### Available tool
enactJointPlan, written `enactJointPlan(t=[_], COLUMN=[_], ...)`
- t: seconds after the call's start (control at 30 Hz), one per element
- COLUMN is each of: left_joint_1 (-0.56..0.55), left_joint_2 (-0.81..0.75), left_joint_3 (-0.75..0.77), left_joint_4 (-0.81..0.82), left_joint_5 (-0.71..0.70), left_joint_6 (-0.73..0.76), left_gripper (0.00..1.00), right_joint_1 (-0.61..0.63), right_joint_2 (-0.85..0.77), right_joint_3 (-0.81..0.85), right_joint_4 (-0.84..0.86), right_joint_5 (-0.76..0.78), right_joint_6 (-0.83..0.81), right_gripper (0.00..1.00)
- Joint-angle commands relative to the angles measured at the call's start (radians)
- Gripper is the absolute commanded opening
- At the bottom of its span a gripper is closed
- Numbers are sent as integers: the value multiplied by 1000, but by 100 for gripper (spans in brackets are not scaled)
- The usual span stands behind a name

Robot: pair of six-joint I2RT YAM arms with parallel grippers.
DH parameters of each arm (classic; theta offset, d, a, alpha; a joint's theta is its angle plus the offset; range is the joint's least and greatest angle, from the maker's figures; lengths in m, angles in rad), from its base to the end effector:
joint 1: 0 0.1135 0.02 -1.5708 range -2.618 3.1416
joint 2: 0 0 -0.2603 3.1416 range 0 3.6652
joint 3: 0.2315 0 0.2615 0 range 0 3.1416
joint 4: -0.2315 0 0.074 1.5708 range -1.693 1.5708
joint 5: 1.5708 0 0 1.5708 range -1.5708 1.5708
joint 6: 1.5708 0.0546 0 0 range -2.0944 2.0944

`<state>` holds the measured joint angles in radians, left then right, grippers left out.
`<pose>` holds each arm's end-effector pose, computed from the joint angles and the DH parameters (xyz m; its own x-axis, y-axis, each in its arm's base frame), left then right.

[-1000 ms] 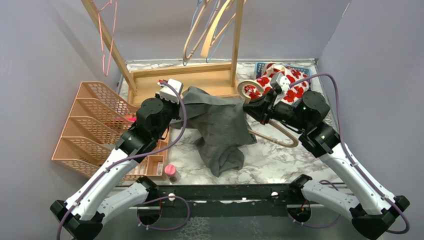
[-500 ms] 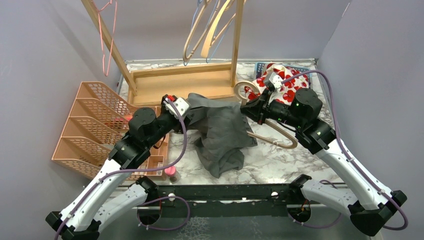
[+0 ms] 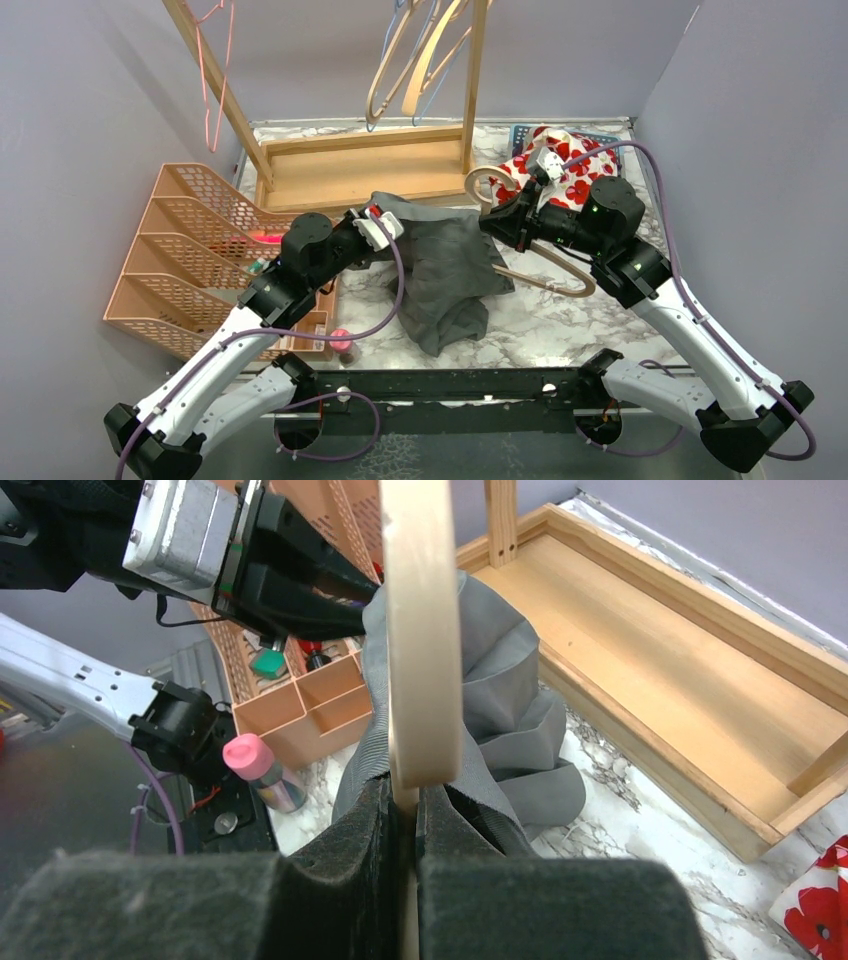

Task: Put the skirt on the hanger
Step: Hang the skirt on the hanger.

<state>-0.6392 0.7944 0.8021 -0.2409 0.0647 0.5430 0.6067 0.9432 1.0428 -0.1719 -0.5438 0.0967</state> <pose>0.1718 -0.1321 0.3315 0.1749 0.5125 -0.8407 0.6487 0.5823 0.4899 0.1768 0.1571 0.4005 -0.1471 -0.0015 -0.9891 -0.9019 0.4109 0.1335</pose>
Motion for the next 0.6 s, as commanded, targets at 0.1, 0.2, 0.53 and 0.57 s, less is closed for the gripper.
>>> enactJointPlan(t=[0.1, 0.2, 0.53, 0.57], left_joint_1=[-5, -5, -4, -4], left_joint_2=[0, -27, -91, -88], left_joint_3=[26, 42, 96, 100], left_joint_4=[72, 78, -22, -43], left_joint_5=[-99, -103, -57, -52], left_joint_6=[40, 26, -2, -2], left_gripper=[0, 0, 0, 0], right_joint_1=[-1, -1, -1, -1], right_joint_2=[-10, -9, -33, -40], right_joint_3=[30, 27, -21, -27], right_joint_4=[28, 4, 2, 26], right_joint_5=[-27, -25, -146, -175], right_joint_6=[-8, -56, -249, -250], right_gripper=[1, 1, 1, 1])
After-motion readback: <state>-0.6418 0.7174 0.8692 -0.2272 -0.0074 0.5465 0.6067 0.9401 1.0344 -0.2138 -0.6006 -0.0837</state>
